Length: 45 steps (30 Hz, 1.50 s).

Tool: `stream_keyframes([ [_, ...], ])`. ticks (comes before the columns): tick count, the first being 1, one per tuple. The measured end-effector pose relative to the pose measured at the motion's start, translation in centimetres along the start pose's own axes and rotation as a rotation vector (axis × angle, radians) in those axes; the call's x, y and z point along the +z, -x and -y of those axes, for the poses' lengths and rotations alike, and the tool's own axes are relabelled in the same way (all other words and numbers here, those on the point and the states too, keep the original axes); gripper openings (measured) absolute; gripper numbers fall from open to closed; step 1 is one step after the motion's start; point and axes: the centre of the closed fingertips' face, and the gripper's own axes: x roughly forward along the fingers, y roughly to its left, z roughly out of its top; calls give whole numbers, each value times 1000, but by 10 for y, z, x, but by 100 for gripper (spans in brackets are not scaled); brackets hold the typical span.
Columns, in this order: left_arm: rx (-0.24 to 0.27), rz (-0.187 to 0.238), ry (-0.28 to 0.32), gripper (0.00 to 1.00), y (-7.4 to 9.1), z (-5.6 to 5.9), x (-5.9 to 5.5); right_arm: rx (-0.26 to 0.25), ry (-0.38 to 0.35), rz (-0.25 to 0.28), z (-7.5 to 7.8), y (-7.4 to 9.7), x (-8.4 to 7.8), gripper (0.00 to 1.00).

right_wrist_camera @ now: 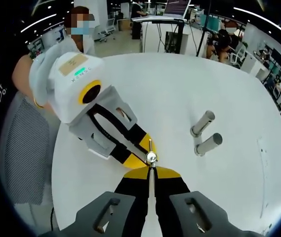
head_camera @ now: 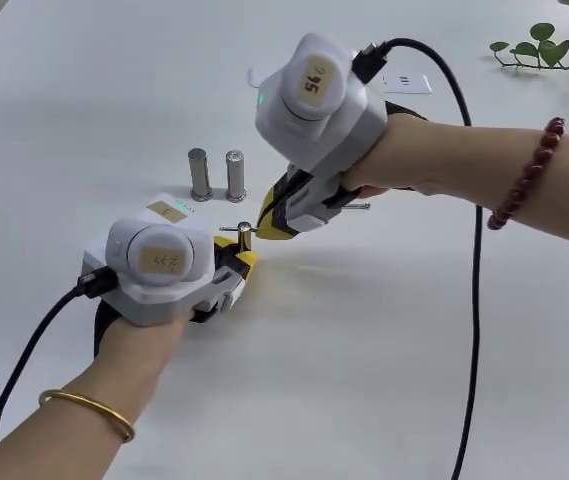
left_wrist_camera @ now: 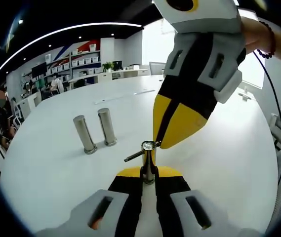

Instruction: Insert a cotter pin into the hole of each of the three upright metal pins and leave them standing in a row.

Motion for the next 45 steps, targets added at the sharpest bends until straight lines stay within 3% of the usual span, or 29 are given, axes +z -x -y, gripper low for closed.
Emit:
stream_keyframes([
  [8,0,2,-1,5,0,0,0,2,-33,7,-2,-2,0,1],
  [12,0,1,1,5,0,0,0,-13,-80,1,0,1,-7,11],
  [16,4,1,7,5,1,0,0,-30,-233,84,3,7,-8,20],
  [20,3,-3,7,5,1,-1,0,-61,-312,177,10,17,-10,24],
  [28,10,-6,16,5,2,-6,0,-120,-395,265,23,35,-19,27],
  [34,20,8,22,5,4,-14,6,-136,-428,278,24,37,-25,27],
  [45,26,-9,18,5,2,-22,2,-139,-456,286,20,36,-35,27],
])
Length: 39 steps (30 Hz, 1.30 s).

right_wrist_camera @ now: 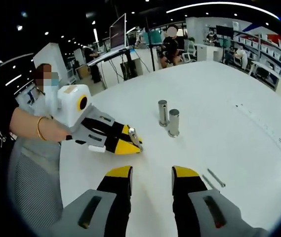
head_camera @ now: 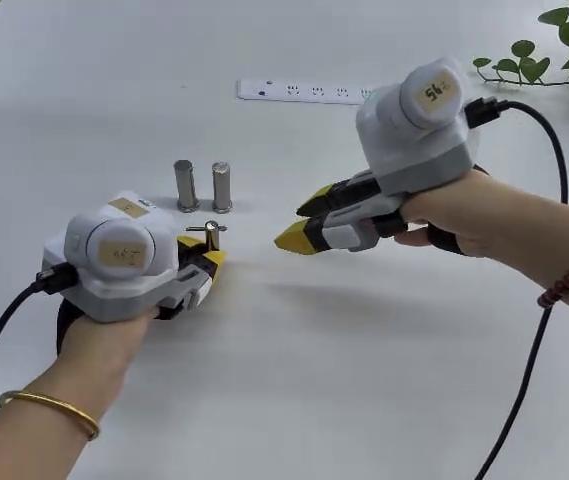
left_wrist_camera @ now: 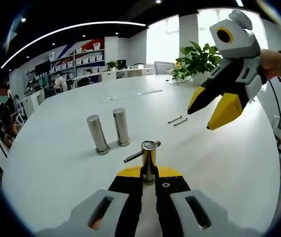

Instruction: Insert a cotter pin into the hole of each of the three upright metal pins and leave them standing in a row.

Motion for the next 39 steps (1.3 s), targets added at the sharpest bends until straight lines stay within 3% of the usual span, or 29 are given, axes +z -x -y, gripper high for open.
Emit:
stream_keyframes([
  [11,-13,3,8,6,0,0,-1,-16,-29,11,5,2,-5,27],
  [25,-13,-7,36,7,-1,-1,-3,-11,-42,11,0,1,-9,28],
  [29,-1,-17,44,14,-1,-4,-5,-13,-48,14,-1,2,-9,28],
  [39,-7,-6,51,21,4,-5,-2,-15,-66,42,-3,4,-2,28],
])
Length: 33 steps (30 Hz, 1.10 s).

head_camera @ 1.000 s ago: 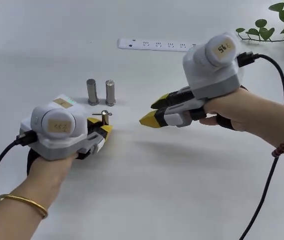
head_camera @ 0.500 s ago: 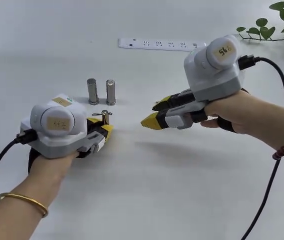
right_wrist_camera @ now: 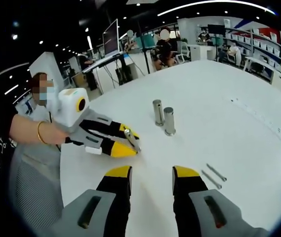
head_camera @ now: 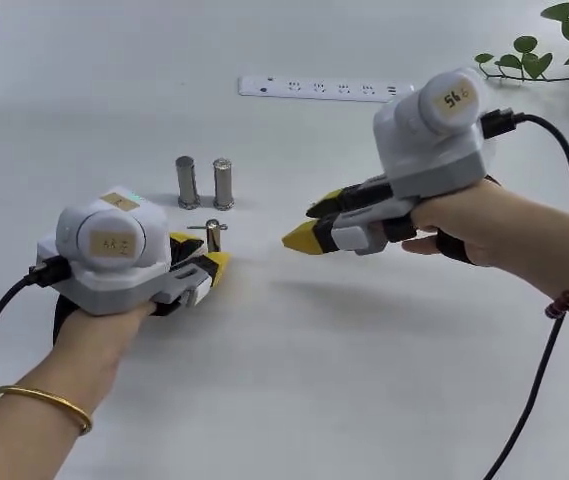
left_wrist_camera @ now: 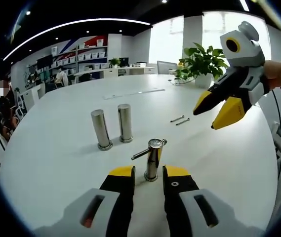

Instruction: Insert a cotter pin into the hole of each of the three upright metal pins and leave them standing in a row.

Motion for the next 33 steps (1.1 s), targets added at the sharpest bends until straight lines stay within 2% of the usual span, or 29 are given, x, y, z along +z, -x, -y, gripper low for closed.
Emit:
stream_keyframes([
  [3,-5,10,7,25,4,1,3,-8,-3,18,1,0,5,28],
  [11,-20,47,4,37,16,2,13,-14,-32,133,2,-6,32,29],
  [15,-34,69,24,42,23,4,18,-34,-51,198,8,-12,47,29],
  [17,-35,73,18,45,27,5,19,-40,-50,213,10,-17,51,29],
  [25,-39,75,20,53,39,8,22,-61,-39,256,19,-38,64,27],
  [30,-46,87,24,59,47,11,26,-68,-40,247,24,-53,65,26],
  [33,-45,110,40,60,52,11,32,-70,-26,237,26,-60,64,24],
])
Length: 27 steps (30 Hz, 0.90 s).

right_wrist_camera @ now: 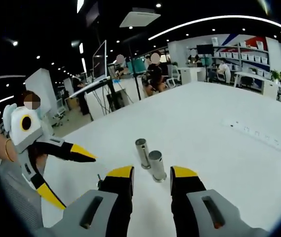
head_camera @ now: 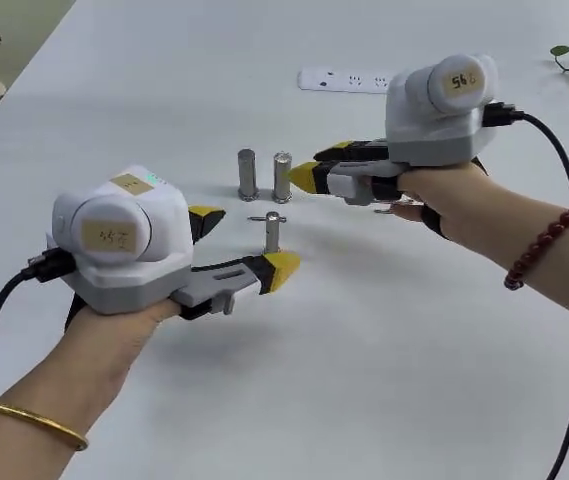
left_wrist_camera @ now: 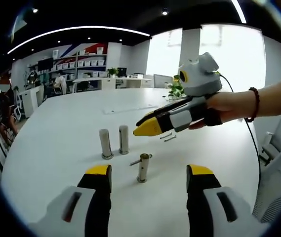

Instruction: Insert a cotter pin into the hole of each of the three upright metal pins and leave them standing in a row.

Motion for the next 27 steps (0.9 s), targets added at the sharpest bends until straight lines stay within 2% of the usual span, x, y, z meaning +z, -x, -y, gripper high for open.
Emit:
stream_keyframes([
  [4,1,0,-15,63,5,2,2,-10,-14,4,4,-9,-1,23],
  [7,6,-2,-21,66,7,2,1,-4,-53,10,5,-14,-1,23],
  [10,7,-17,-32,69,8,0,-4,-7,-22,-3,6,-18,-1,22],
  [21,9,-14,-38,75,15,3,-5,-13,-41,-18,8,-34,-9,18],
  [24,-6,-16,-7,75,18,7,-4,-11,-51,-17,8,-35,-10,17],
  [27,-5,-12,-6,77,21,9,-3,-10,-37,-18,8,-37,-10,14],
])
